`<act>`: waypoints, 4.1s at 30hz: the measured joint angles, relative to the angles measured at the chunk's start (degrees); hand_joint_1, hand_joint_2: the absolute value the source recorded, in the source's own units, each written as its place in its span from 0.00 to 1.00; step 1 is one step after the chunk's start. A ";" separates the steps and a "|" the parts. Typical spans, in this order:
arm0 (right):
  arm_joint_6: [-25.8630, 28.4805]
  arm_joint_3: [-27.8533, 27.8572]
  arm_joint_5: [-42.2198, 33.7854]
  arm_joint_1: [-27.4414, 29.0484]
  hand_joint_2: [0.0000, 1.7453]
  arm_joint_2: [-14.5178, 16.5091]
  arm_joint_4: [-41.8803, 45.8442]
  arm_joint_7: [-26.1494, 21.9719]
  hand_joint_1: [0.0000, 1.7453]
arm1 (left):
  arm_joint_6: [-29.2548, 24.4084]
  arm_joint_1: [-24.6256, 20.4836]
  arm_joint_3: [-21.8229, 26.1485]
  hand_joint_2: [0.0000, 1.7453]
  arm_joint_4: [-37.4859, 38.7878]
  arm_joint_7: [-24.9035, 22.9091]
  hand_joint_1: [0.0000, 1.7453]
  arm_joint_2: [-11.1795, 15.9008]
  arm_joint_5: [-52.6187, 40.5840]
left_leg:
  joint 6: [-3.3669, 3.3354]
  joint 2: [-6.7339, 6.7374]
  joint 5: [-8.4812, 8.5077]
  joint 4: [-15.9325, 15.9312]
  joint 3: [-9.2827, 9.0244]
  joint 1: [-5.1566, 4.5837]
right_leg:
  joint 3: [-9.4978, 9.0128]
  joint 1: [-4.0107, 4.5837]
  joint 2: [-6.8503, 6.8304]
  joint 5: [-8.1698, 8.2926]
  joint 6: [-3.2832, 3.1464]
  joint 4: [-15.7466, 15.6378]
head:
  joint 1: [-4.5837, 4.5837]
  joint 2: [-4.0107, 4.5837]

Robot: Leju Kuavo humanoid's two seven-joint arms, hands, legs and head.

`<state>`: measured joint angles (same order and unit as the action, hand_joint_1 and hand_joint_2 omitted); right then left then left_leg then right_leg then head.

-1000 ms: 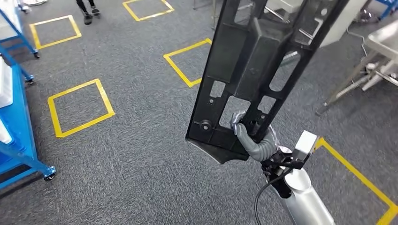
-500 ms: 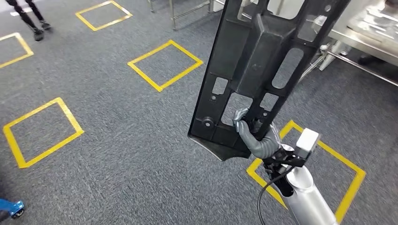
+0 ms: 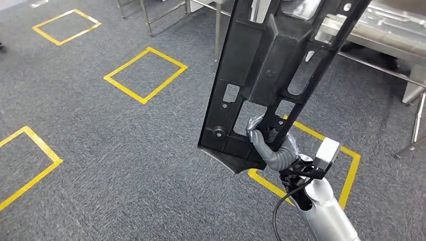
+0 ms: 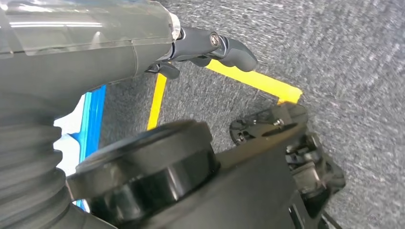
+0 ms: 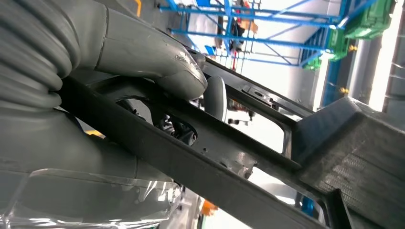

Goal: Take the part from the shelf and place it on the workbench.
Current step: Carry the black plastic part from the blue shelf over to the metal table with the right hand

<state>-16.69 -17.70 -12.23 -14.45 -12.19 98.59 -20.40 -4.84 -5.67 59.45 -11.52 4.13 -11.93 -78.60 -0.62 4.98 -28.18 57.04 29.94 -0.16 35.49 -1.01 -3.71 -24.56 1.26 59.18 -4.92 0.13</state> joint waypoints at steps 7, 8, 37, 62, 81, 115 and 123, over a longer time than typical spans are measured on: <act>0.08 0.07 0.02 -0.04 1.00 -0.26 0.21 -0.19 1.00 | 0.13 -0.09 0.03 1.00 0.00 -0.53 0.00 -0.03 -0.40 | 1.78 -3.38 -6.09 9.28 3.39 0.44 | -0.32 -0.09 3.70 0.00 -2.13 -1.06 | -0.02 0.00; 0.08 0.07 0.02 0.03 1.00 -0.27 0.23 -0.21 1.00 | 0.17 -0.13 0.06 1.00 0.00 -0.52 0.00 -0.03 -0.36 | 1.83 -4.06 -7.69 13.35 5.43 0.45 | -0.32 -0.01 4.34 0.00 -2.26 -1.05 | -0.02 0.00; -0.04 -0.02 0.02 -0.21 1.00 -0.27 0.57 -0.35 1.00 | 0.18 -0.17 0.40 1.00 0.00 0.23 0.00 -0.08 -0.17 | 1.45 -3.37 -4.28 7.13 3.17 0.22 | -1.12 0.65 3.19 -0.47 -2.59 -1.45 | -0.01 0.00; -0.12 -0.22 0.08 -0.37 1.00 -0.01 0.05 -0.21 1.00 | -0.14 0.05 0.90 1.00 0.02 2.04 0.00 -0.14 0.25 | 0.33 -3.48 1.18 -0.04 1.49 0.16 | -1.44 -0.51 2.70 -1.51 0.15 -0.93 | -0.01 0.00; 0.22 -0.68 0.19 -0.52 1.00 -0.09 0.02 -0.19 1.00 | -0.77 0.33 0.98 1.00 0.00 2.58 0.00 0.27 0.07 | -1.71 -5.25 3.81 -2.48 2.32 -0.87 | -7.55 0.30 4.67 -4.47 -0.92 1.60 | -0.02 0.00; 0.72 -1.32 -0.95 -0.45 1.00 -1.02 0.12 -0.51 1.00 | -0.98 0.55 1.04 1.00 -0.02 2.76 0.00 0.82 0.11 | -4.07 -6.17 2.74 -5.29 -2.71 -2.78 | 2.35 0.27 4.36 -5.21 -0.56 11.67 | -0.02 0.00; 0.61 -1.48 -1.07 0.27 1.00 -0.91 -0.37 -0.76 1.00 | -0.93 0.98 1.07 1.00 -0.01 2.75 0.00 0.78 0.09 | -0.82 -6.17 -5.94 -4.11 -10.15 -0.84 | 5.45 -1.64 2.44 4.30 1.22 -0.19 | -0.03 0.00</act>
<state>-16.08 -19.18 -13.30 -14.19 -13.09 98.23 -21.16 -5.77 -4.70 60.52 -11.52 6.87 -11.15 -78.51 -1.44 -1.19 -34.12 52.93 19.79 -1.00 40.94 -2.65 -1.27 -20.26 2.48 59.00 -4.95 0.13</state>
